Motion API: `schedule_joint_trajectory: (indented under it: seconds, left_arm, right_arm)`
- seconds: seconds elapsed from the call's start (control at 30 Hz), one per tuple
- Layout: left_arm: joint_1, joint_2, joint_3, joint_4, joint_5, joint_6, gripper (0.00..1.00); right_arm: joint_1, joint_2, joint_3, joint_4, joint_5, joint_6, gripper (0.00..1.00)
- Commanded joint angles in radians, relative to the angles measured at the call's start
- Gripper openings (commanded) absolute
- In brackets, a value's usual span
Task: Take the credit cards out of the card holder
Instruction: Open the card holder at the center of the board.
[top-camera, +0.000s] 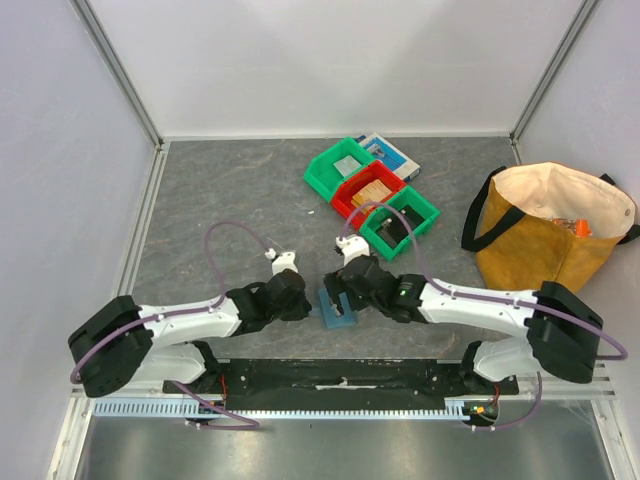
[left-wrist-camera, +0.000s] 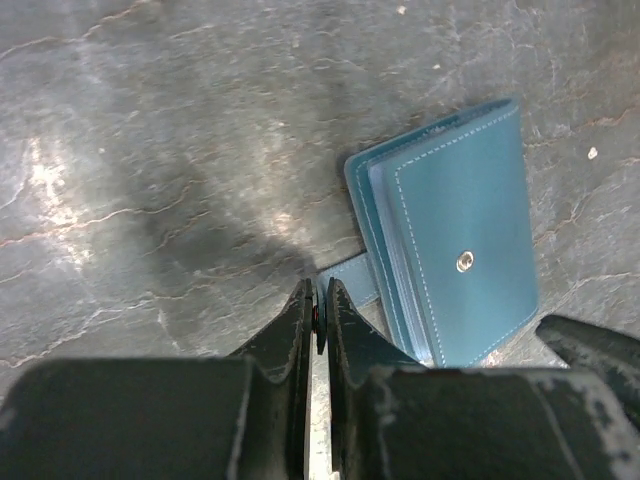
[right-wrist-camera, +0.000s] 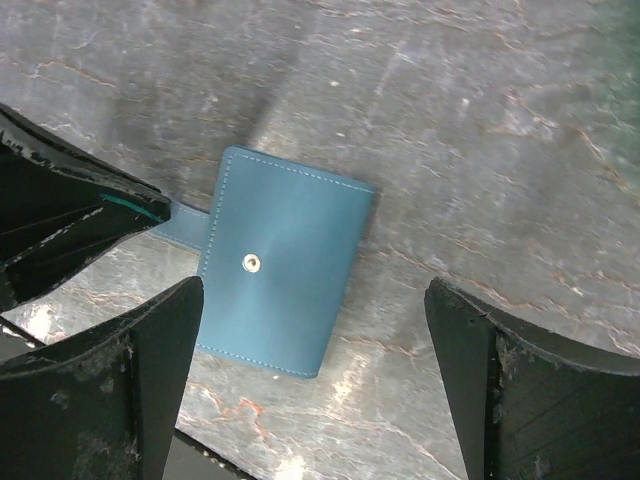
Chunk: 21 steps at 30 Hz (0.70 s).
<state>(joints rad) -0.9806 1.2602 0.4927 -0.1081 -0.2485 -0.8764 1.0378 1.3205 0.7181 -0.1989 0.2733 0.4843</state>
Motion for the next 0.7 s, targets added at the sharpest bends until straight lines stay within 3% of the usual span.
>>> schedule_joint_trajectory:
  seconds: [0.0,0.43,0.67]
  left_arm:
    - [0.048,-0.077,-0.095,0.135,0.037,-0.125,0.02]
    - [0.112,-0.085,-0.236,0.321,0.169,-0.203,0.02]
    - [0.118,-0.094,-0.246,0.323,0.169,-0.200,0.02]
  right_arm:
    - [0.071,0.089,0.112,-0.053,0.133,-0.021,0.98]
    - [0.179,0.335,0.300,-0.160,0.257,0.022,0.98]
    - [0.192,0.341,0.333,-0.260,0.403,0.028,0.98]
